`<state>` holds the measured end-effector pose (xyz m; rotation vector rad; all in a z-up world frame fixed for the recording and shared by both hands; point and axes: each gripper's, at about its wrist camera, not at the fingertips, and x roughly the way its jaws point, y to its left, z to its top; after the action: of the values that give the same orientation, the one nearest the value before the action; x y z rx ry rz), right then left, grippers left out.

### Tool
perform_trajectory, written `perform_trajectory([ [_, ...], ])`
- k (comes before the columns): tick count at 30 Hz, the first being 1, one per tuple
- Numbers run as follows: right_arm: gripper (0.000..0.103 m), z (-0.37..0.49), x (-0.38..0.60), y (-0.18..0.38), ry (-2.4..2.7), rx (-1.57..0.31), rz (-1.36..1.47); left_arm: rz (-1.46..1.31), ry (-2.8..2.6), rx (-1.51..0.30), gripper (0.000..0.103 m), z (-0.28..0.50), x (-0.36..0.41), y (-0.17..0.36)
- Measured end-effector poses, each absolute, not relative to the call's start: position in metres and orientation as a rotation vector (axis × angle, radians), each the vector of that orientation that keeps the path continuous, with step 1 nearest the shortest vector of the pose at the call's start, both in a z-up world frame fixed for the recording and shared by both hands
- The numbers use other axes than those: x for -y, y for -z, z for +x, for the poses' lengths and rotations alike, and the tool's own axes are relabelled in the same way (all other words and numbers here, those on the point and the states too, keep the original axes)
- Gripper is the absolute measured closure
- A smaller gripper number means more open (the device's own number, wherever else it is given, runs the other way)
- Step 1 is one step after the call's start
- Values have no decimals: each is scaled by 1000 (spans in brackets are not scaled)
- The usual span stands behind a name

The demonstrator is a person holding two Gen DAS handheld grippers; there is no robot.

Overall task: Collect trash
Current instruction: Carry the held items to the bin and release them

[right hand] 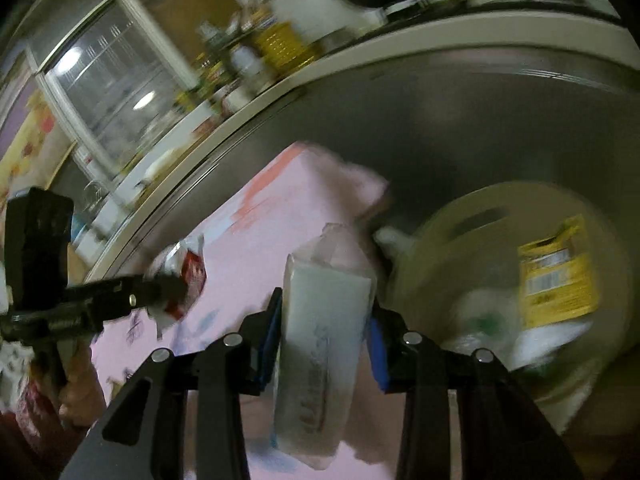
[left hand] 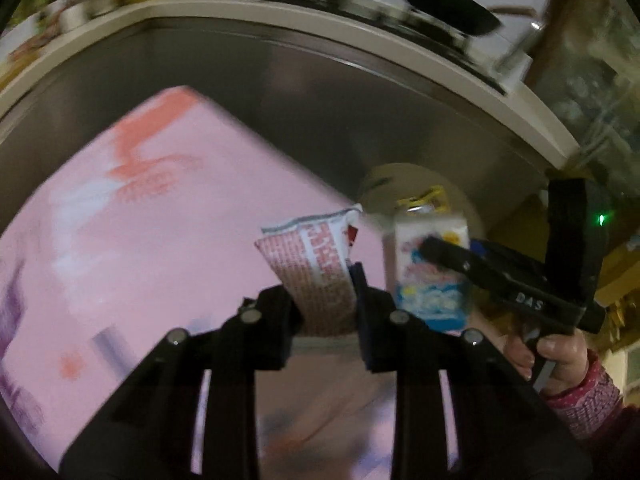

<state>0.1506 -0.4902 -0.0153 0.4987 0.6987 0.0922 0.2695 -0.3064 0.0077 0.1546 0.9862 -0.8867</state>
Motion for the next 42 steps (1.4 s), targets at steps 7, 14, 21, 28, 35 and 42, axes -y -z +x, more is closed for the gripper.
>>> perform_trajectory([
  [7,68,143,591,9,106,-684,433,161,1020,-1055,78,271,428,11],
  [14,67,165,615,45,138,-808,336,226,990,-1135,61,279,486,49],
  [21,46,156,625,64,160,-779,425,250,907,-1196,32,285,497,71],
  [28,46,142,640,44,194,-673,446,193,884,-1093,32,282,472,36],
  [35,70,157,640,48,199,-700,448,142,898,-1050,32,264,434,9],
  [42,70,182,625,76,187,-884,421,112,902,-992,32,234,381,-16],
])
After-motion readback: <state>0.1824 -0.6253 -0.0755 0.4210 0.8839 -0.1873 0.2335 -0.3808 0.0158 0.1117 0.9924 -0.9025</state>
